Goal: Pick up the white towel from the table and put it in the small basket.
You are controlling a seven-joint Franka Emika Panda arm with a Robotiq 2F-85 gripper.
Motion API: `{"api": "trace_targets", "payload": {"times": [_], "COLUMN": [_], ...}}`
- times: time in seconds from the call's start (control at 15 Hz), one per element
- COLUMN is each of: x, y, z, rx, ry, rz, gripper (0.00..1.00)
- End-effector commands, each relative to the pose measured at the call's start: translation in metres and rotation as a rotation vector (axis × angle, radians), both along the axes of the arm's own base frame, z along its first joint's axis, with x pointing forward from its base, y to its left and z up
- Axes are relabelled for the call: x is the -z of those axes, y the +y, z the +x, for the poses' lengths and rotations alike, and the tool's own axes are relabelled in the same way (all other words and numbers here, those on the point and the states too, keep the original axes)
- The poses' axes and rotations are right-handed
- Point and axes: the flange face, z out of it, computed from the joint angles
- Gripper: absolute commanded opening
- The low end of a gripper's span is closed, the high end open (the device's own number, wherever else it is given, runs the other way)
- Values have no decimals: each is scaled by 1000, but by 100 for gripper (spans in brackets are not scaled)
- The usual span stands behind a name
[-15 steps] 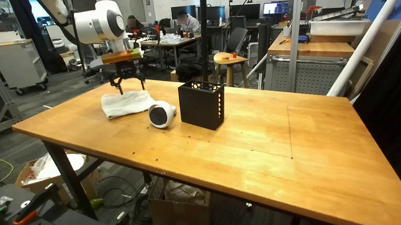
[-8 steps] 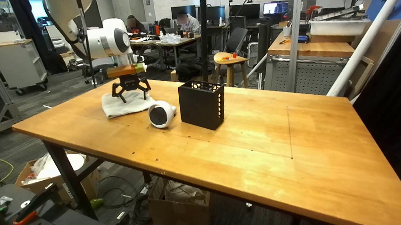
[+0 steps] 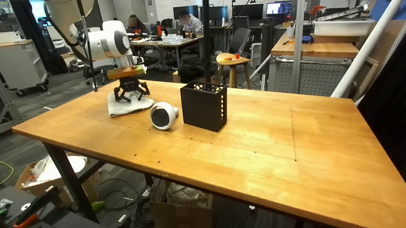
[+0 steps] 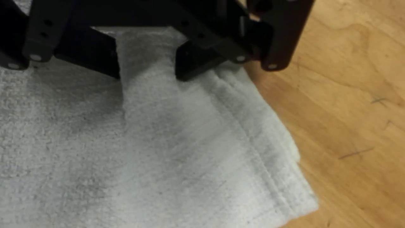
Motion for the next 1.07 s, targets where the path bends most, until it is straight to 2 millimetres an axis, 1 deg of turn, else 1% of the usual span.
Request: {"api": "trace_targets", "payload": {"times": [0.0, 0.07, 0.13, 0.27, 0.33, 0.4, 0.47, 0.53, 0.67, 0.8, 1.0], "x": [-22, -35, -49, -77, -96, -108, -130, -147, -183, -217, -256], "y": [9, 9, 10, 5, 1, -1, -8, -13, -26, -43, -75], "z": [0, -2, -5, -10, -15, -16, -19, -22, -29, -37, -55], "rx": [3, 7, 12, 26, 39, 50, 67, 80, 107, 139, 191], "ry": [-14, -20, -25, -36, -40, -45, -54, -61, -82, -101, -133], "rz": [-2, -7, -11, -23, -26, -31, -36, -38, -42, -46, -47], "gripper": [12, 4, 0, 0, 0, 0, 0, 0, 0, 0, 0]}}
